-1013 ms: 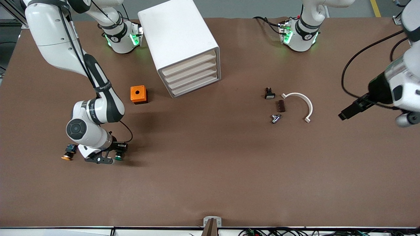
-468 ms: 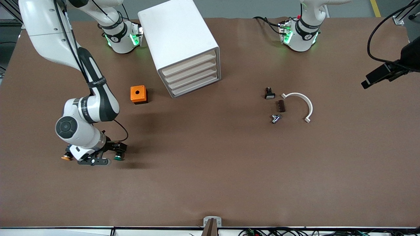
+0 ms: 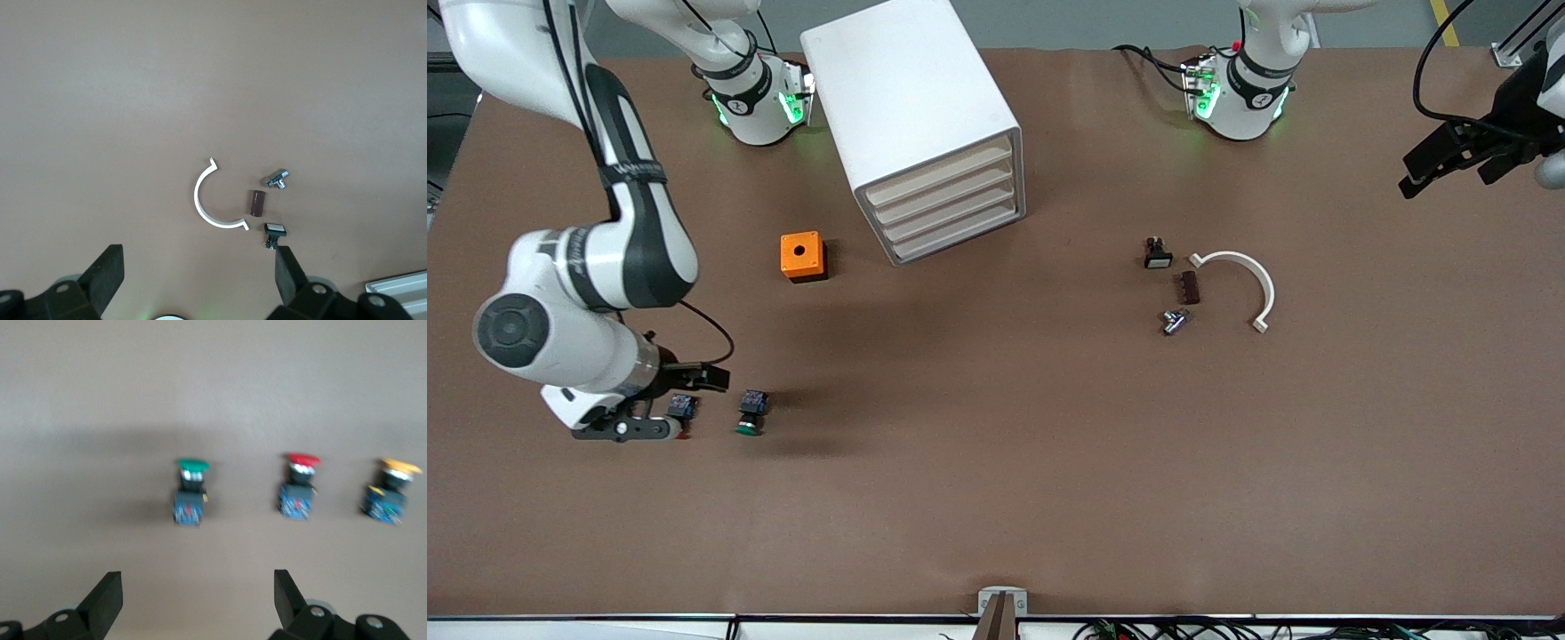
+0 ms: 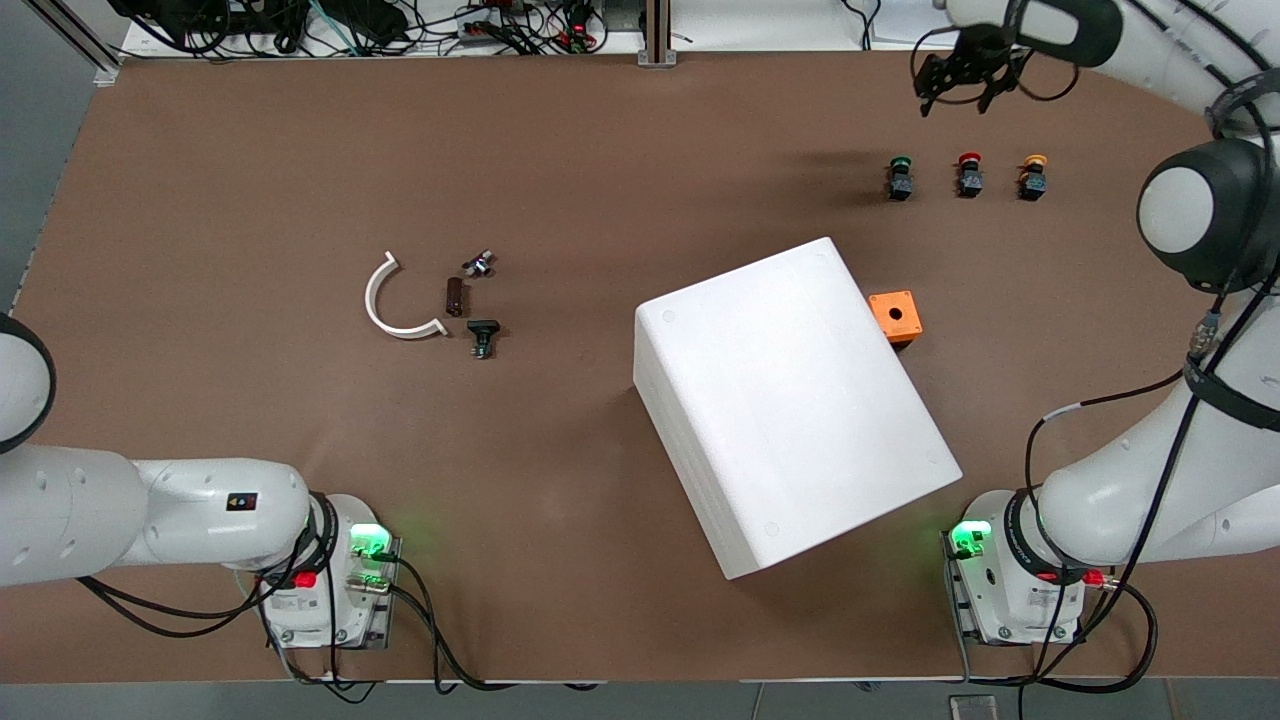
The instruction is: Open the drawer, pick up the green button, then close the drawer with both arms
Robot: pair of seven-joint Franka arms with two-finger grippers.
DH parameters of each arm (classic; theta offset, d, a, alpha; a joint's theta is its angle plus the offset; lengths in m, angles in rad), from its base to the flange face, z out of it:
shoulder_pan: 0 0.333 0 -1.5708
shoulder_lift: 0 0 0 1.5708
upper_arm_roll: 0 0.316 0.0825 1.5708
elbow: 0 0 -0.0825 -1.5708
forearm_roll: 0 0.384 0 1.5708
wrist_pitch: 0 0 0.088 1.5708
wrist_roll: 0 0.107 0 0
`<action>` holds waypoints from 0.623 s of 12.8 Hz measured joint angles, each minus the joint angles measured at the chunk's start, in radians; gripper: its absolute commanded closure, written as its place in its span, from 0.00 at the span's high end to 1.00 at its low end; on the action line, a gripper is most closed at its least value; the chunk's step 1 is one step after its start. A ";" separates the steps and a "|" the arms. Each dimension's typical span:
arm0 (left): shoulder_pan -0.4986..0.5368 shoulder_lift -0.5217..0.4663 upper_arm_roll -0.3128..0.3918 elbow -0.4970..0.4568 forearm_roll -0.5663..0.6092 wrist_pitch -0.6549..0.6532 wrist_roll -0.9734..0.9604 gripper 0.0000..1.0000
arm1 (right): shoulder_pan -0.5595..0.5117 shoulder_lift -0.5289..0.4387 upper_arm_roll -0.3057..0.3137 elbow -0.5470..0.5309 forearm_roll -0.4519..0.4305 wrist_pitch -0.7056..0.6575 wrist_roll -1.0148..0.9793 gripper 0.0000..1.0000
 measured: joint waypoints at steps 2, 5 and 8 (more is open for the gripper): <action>0.000 0.000 0.000 -0.005 0.000 0.000 0.005 1.00 | -0.029 -0.049 -0.004 0.040 0.000 -0.094 -0.046 1.00; 0.000 0.000 -0.006 -0.008 0.000 0.000 0.009 1.00 | -0.089 -0.130 -0.008 0.048 0.000 -0.184 -0.114 1.00; 0.000 0.000 -0.021 -0.009 0.002 0.001 0.009 1.00 | -0.101 -0.220 -0.007 0.050 0.000 -0.285 -0.122 1.00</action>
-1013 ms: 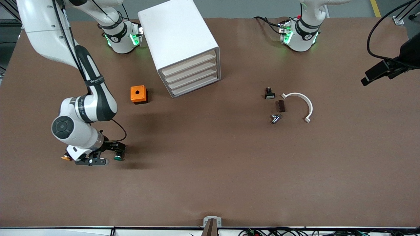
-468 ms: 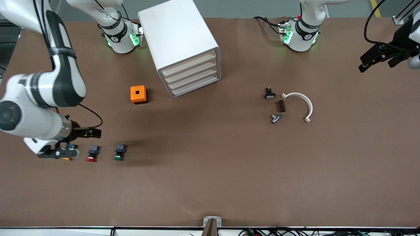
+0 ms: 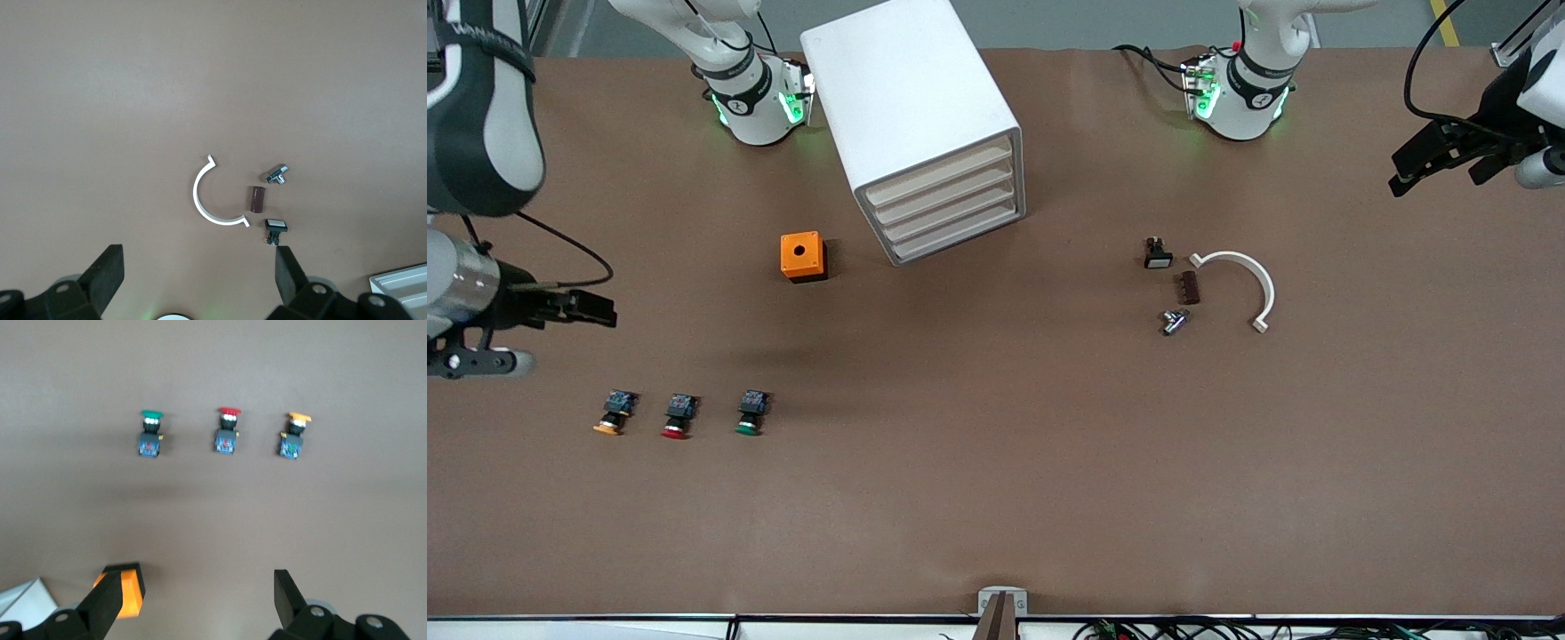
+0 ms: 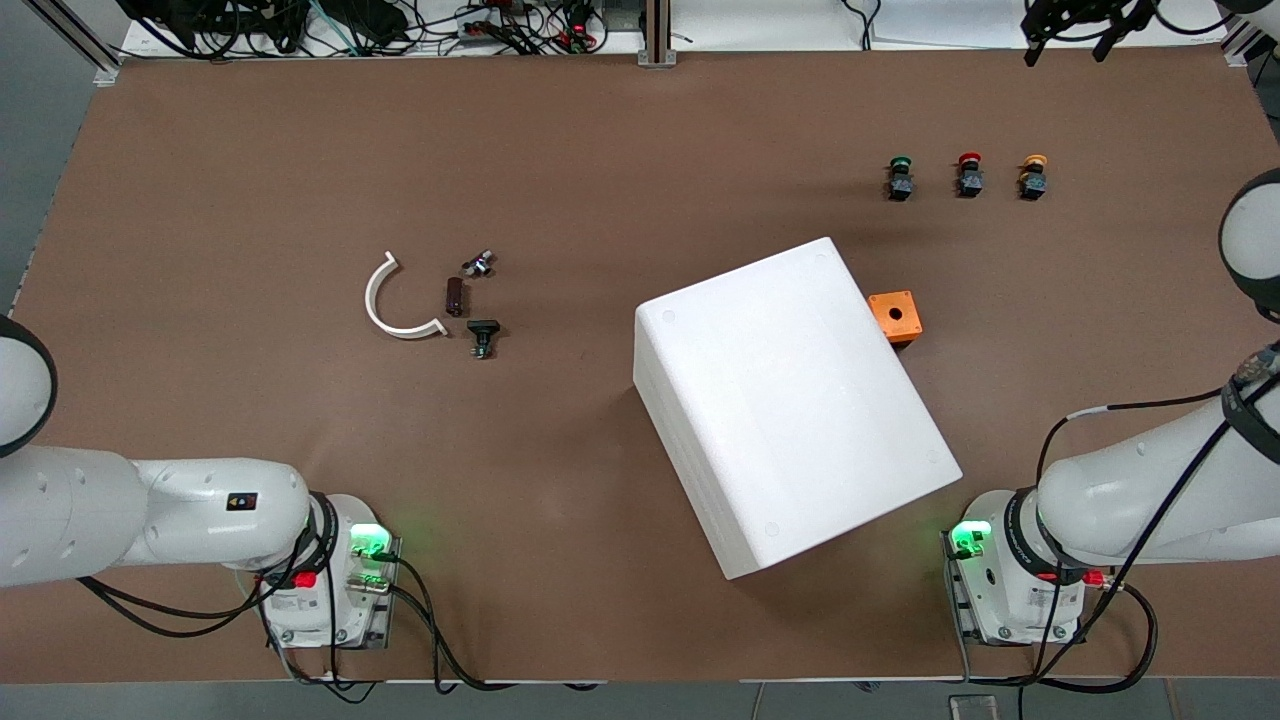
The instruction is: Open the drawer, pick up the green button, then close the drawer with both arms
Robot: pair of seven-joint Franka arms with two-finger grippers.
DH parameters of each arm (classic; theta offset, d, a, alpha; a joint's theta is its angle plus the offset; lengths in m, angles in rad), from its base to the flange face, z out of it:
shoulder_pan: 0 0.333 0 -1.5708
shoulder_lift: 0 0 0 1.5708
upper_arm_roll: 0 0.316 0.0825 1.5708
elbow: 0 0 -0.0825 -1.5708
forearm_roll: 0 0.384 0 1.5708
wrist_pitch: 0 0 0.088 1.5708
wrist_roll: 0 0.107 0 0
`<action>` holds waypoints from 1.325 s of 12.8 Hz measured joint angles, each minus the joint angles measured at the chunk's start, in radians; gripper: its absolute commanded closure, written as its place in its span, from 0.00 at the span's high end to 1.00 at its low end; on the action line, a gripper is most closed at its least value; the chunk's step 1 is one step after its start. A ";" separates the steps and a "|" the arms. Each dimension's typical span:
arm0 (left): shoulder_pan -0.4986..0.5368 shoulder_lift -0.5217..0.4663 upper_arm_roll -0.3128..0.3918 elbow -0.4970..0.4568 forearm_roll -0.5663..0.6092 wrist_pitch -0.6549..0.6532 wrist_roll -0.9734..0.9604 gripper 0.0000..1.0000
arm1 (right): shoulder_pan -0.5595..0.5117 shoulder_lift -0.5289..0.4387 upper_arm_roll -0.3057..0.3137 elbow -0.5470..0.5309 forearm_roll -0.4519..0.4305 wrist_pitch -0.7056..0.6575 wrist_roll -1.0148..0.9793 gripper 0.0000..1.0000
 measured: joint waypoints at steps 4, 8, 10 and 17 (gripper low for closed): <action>0.000 -0.013 -0.003 -0.016 0.001 0.000 0.000 1.00 | -0.035 -0.055 -0.001 -0.003 0.000 -0.055 -0.006 1.00; 0.000 -0.052 -0.003 -0.047 0.001 0.000 0.000 1.00 | -0.083 -0.048 0.003 -0.009 0.004 -0.057 -0.034 1.00; 0.000 -0.070 -0.003 -0.062 0.001 0.000 0.000 1.00 | -0.071 -0.048 0.016 -0.009 0.006 -0.057 -0.017 1.00; 0.000 -0.099 -0.003 -0.112 0.001 0.003 0.000 1.00 | -0.043 -0.049 0.023 0.049 0.023 -0.067 -0.008 1.00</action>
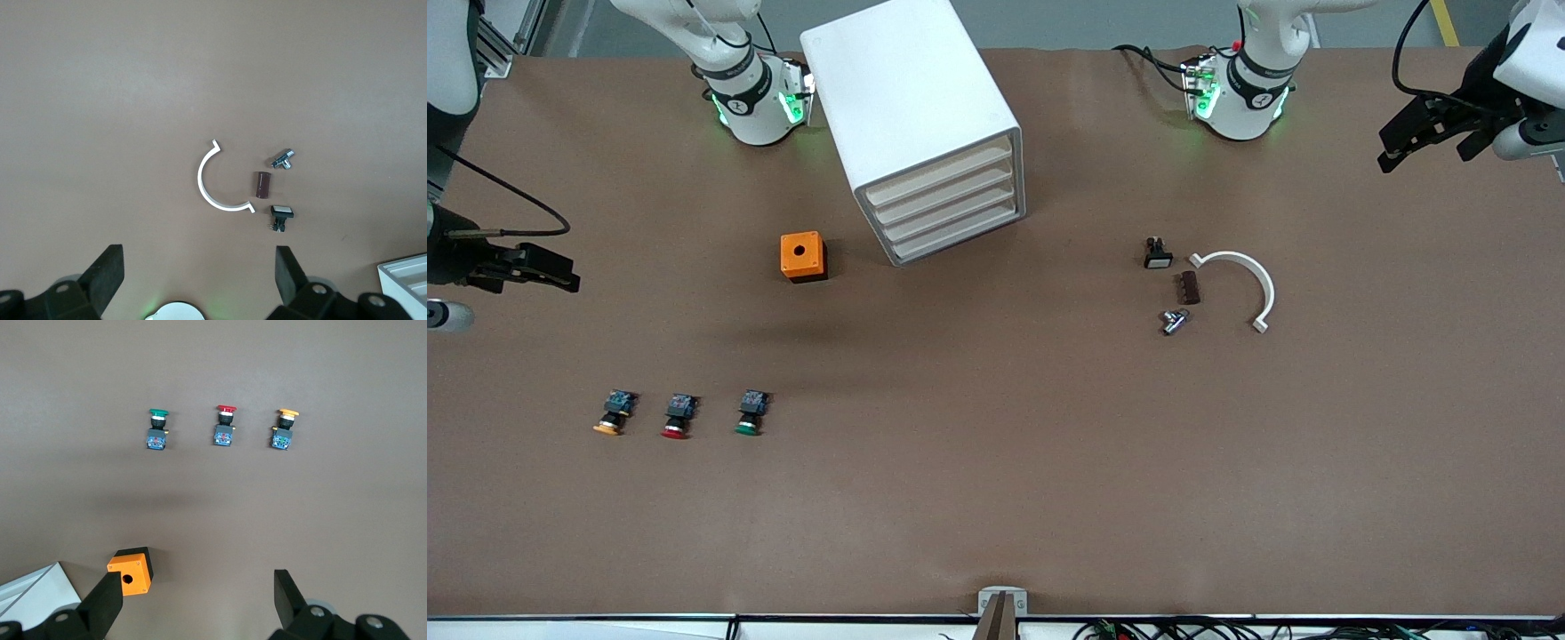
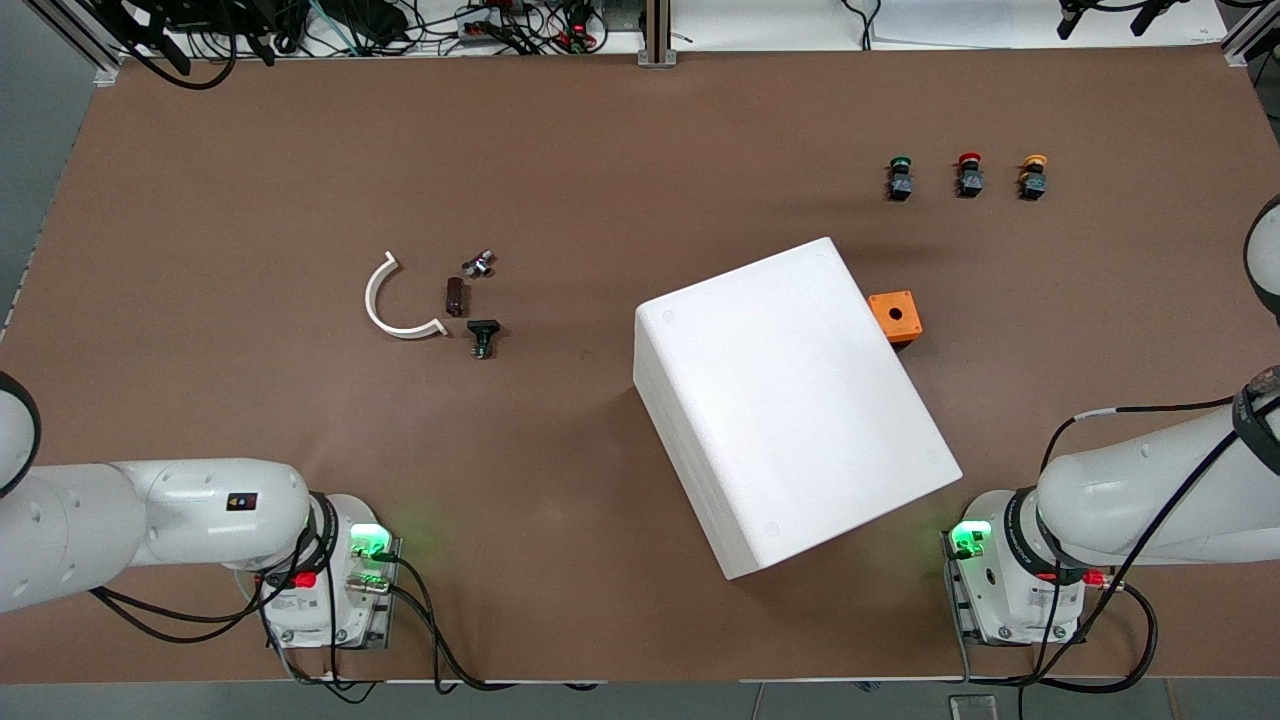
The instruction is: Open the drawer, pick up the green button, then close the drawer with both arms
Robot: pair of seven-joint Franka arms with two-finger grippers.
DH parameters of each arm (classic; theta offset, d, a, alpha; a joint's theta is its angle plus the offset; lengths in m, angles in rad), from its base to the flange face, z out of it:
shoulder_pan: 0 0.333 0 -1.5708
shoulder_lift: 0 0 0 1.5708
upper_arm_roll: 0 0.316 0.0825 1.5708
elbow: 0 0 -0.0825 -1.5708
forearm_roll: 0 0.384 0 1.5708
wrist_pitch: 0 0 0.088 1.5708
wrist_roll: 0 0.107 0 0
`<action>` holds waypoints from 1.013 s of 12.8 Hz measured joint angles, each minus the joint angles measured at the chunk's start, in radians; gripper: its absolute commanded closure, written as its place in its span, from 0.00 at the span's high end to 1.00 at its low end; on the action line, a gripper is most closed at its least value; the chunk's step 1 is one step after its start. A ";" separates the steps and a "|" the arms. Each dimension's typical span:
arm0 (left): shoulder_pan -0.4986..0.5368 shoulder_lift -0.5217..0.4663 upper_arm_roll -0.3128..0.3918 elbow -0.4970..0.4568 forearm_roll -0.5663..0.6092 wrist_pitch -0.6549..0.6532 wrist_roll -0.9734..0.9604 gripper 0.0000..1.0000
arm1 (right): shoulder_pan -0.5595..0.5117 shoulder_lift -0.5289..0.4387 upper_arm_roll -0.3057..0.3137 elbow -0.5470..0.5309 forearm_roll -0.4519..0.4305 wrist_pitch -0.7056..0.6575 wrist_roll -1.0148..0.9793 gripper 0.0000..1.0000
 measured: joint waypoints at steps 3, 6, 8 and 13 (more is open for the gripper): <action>0.001 0.009 0.001 0.009 0.000 0.006 0.000 1.00 | 0.001 -0.003 0.000 0.009 0.016 -0.073 0.000 1.00; 0.001 0.037 0.001 0.036 0.000 0.008 0.000 1.00 | 0.018 -0.024 0.002 0.014 0.021 -0.083 0.003 1.00; 0.001 0.045 0.001 0.039 0.000 0.008 0.000 1.00 | 0.032 -0.040 0.002 0.014 0.022 -0.093 0.014 1.00; 0.001 0.046 0.000 0.039 0.000 0.007 0.000 1.00 | 0.014 -0.081 -0.011 -0.009 0.031 -0.104 0.019 1.00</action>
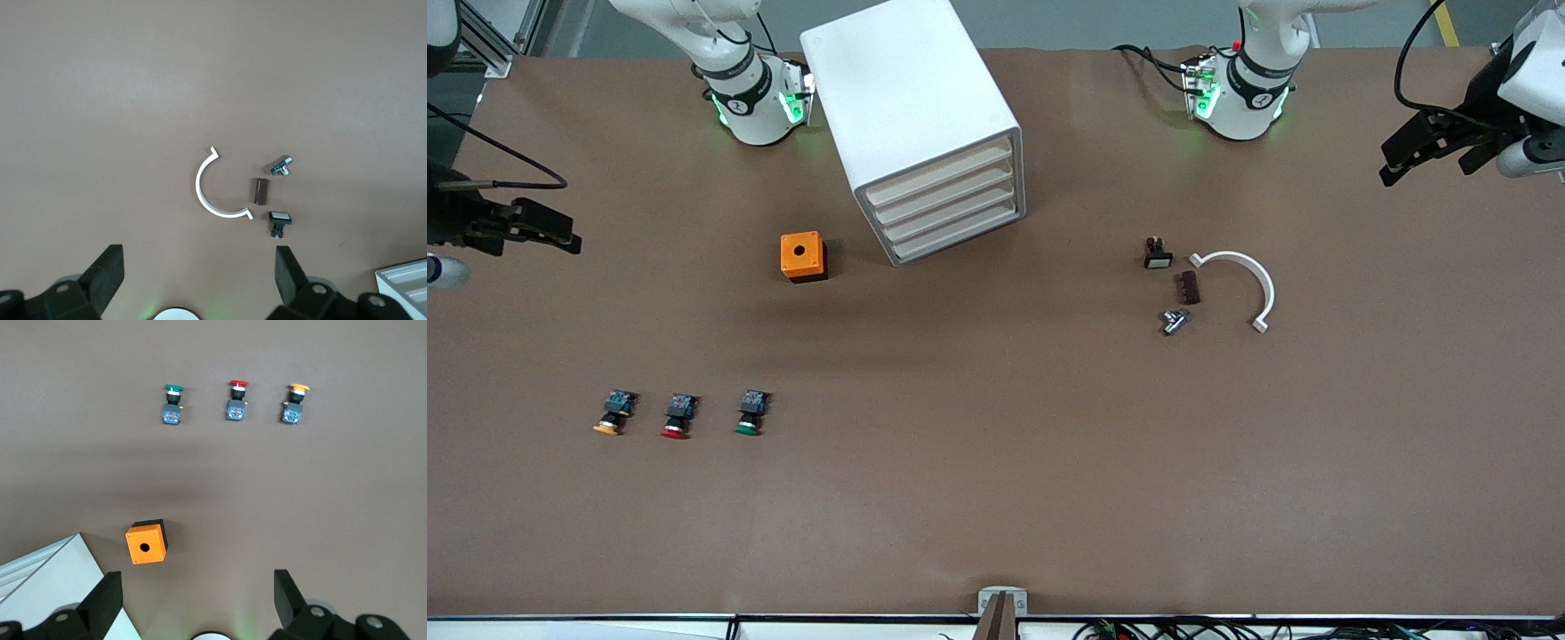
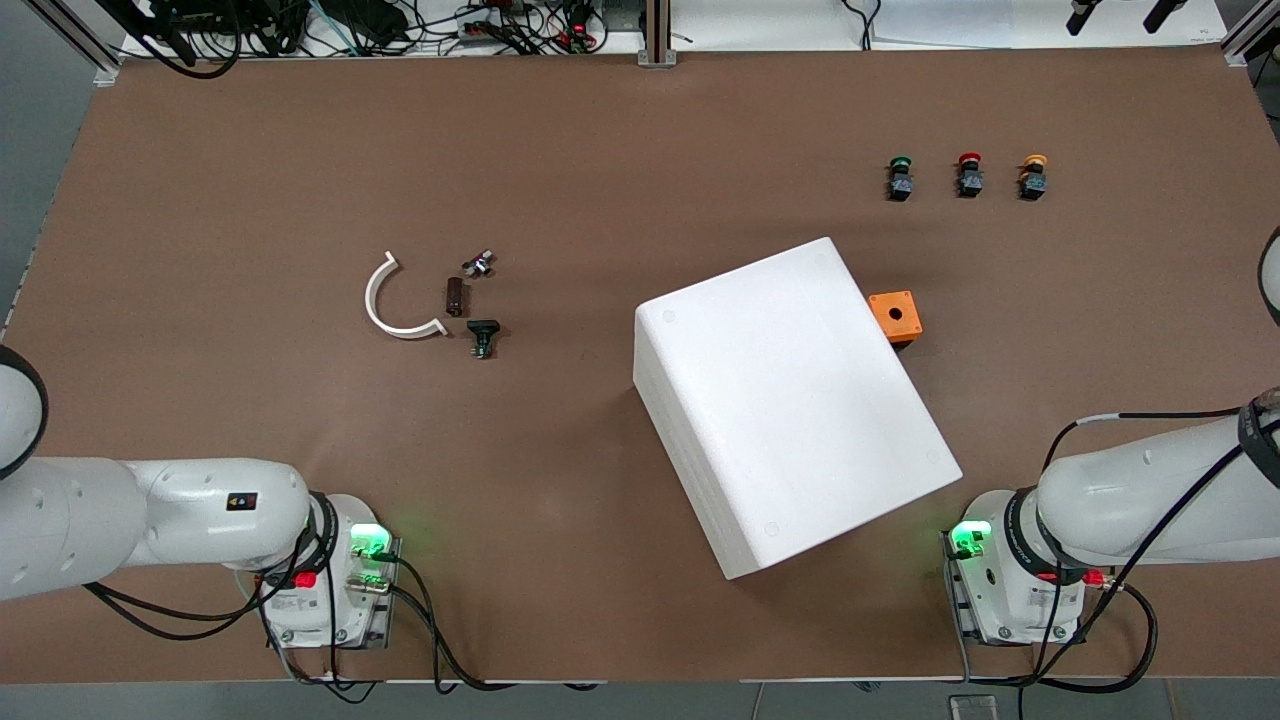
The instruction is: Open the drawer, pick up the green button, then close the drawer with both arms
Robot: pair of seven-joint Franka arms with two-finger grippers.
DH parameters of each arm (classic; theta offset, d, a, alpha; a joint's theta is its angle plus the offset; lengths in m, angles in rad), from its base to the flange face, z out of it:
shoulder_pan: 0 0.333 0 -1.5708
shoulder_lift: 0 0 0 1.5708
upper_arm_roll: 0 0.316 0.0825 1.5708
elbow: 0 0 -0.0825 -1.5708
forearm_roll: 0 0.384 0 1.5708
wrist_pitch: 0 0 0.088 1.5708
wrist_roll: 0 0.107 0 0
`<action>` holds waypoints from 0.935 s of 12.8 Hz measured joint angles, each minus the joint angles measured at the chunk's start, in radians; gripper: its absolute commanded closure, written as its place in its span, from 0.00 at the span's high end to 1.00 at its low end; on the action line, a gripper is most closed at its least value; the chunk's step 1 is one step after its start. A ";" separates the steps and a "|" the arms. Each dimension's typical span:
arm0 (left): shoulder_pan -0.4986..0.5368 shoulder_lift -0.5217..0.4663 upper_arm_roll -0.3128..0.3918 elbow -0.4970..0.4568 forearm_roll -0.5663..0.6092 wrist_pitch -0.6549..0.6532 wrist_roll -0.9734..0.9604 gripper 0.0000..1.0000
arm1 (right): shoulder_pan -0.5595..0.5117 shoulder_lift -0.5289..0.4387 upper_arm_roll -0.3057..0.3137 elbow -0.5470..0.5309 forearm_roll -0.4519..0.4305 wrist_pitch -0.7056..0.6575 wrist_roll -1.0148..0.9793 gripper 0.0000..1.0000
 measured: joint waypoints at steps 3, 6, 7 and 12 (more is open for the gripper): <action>0.000 0.001 0.000 0.000 0.000 0.000 0.000 1.00 | -0.023 -0.049 -0.004 -0.045 0.013 0.004 0.000 1.00; 0.000 0.001 -0.001 0.000 0.000 0.000 0.000 1.00 | -0.022 -0.108 -0.001 -0.116 0.016 0.061 0.000 1.00; 0.000 0.001 -0.001 0.000 0.000 0.000 0.000 1.00 | -0.022 -0.131 0.001 -0.148 0.016 0.084 0.000 1.00; 0.000 0.001 -0.001 0.010 0.000 0.000 0.000 1.00 | -0.021 -0.175 0.005 -0.201 0.016 0.107 0.000 1.00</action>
